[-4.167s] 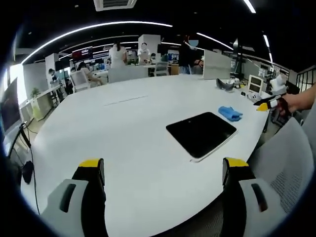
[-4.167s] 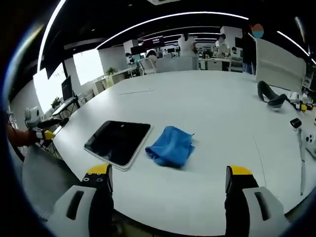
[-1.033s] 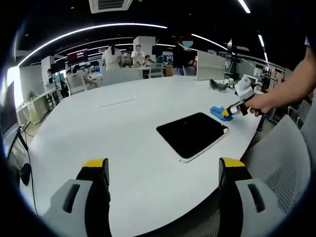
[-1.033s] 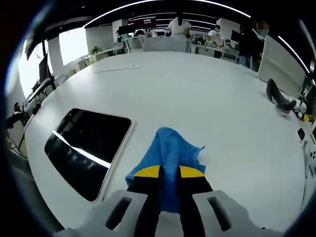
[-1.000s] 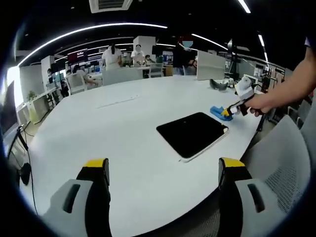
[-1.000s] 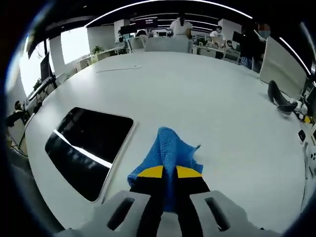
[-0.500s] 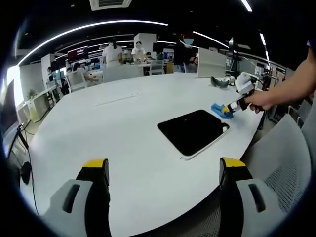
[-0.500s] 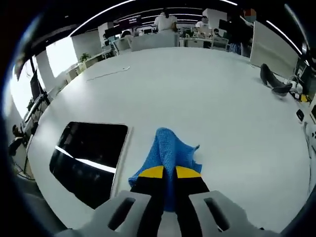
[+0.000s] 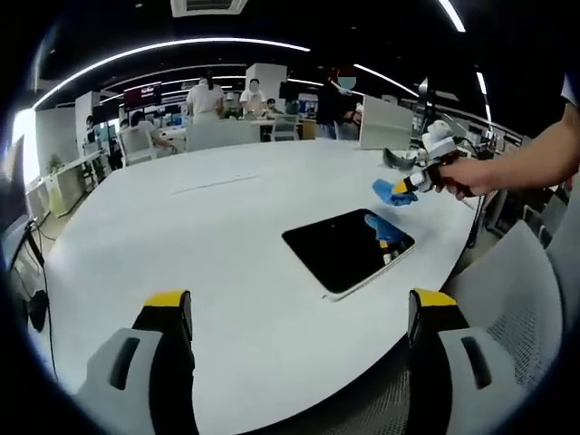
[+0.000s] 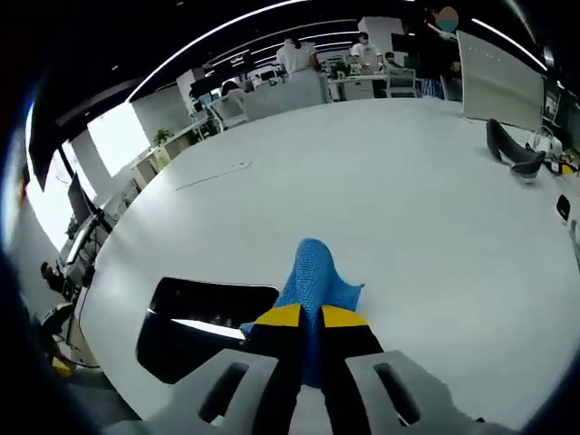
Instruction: Wipe the mirror surface with the cleaning cloth until all visible marks leave the cleaned area.
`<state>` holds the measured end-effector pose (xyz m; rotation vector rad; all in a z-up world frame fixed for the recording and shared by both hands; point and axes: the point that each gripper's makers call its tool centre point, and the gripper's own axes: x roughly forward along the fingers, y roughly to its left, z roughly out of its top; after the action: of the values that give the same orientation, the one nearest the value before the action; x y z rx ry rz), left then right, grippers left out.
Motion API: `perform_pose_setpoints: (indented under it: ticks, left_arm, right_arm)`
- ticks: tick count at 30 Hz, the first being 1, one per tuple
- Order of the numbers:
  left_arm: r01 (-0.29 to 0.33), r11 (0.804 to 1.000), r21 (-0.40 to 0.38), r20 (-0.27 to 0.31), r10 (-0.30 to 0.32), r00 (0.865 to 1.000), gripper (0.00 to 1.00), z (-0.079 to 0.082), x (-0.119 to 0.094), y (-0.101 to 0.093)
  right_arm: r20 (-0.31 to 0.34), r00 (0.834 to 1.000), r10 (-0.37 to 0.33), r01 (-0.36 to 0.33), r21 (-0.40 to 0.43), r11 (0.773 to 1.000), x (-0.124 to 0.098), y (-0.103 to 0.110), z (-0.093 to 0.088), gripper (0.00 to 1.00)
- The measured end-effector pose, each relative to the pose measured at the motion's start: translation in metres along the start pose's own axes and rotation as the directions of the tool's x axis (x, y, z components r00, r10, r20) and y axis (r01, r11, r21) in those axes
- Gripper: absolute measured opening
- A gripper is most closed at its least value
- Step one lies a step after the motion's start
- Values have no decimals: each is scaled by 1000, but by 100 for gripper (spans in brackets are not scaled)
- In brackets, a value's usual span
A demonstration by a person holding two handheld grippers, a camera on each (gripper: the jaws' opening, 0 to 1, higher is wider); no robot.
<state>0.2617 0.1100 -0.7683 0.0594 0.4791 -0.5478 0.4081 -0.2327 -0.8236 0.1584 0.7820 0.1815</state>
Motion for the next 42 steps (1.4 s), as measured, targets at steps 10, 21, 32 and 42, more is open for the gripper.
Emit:
perform_pose_setpoints:
  ticks: [10,21,32,42]
  left_arm:
    - [17,1000,15,-30,-17,999,99,-6,1,-7]
    - [22,1000,12,-33,-21,999,99,-8,1,-8]
    - [27,1000,14,-40,-26,999,98,-10,2,-10]
    - [32,999,7,-49,-31,998,98,-11,3,-10]
  right_arm:
    - [-48,999,9,-11,-45,999,32,25,-14,0]
    - [-72,997,-5,1,-60,998,42,32,-25,0]
    - [-80,996,29,-36,-84,996,50,66,-27,0]
    - [-88,994,58,-65,-83,994,64,99,-23,0]
